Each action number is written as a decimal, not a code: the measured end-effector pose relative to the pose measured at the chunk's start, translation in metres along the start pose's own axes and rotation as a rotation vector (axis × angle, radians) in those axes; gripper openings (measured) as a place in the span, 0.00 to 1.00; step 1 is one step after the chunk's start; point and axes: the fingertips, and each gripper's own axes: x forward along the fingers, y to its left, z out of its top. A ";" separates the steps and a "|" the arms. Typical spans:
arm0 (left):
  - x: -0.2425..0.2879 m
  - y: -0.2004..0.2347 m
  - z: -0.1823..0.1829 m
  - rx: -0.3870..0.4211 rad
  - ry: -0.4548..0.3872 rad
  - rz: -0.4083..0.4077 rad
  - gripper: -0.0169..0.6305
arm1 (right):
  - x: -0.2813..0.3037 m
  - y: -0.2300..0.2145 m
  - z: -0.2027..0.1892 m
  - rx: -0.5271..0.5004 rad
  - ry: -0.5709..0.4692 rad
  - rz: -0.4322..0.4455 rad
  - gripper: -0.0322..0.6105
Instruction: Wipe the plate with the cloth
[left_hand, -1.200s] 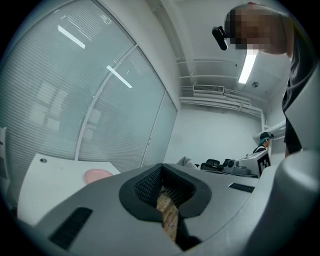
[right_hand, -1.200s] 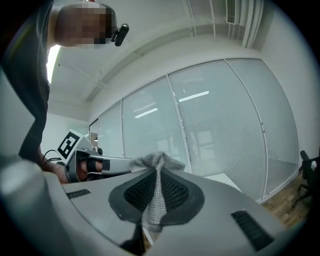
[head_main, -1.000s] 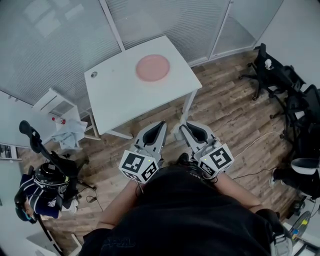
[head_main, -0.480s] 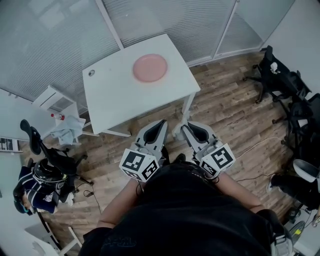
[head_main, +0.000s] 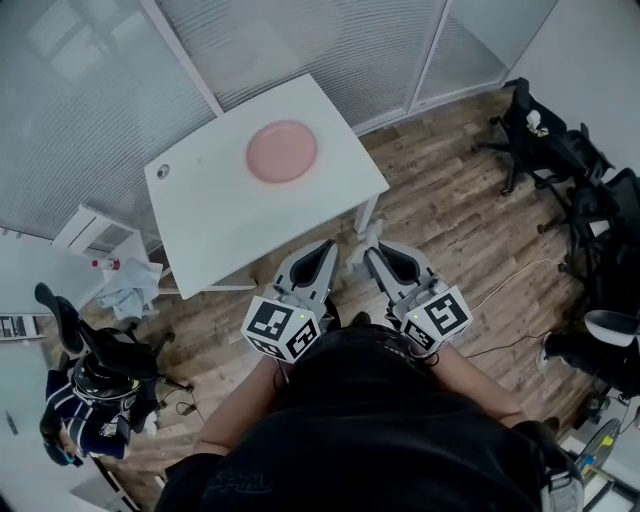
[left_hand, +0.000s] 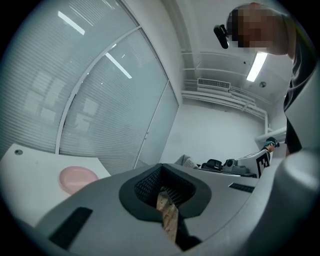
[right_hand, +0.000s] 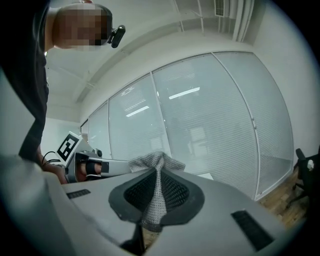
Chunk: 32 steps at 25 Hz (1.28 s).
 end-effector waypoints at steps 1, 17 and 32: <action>0.005 0.004 0.001 -0.001 0.005 -0.007 0.05 | 0.004 -0.005 0.001 0.001 0.002 -0.008 0.11; 0.045 0.123 0.045 -0.009 0.037 -0.039 0.05 | 0.139 -0.030 0.002 0.043 0.044 -0.015 0.11; 0.009 0.200 0.094 -0.010 -0.030 -0.030 0.05 | 0.234 0.012 0.033 -0.058 0.015 0.072 0.11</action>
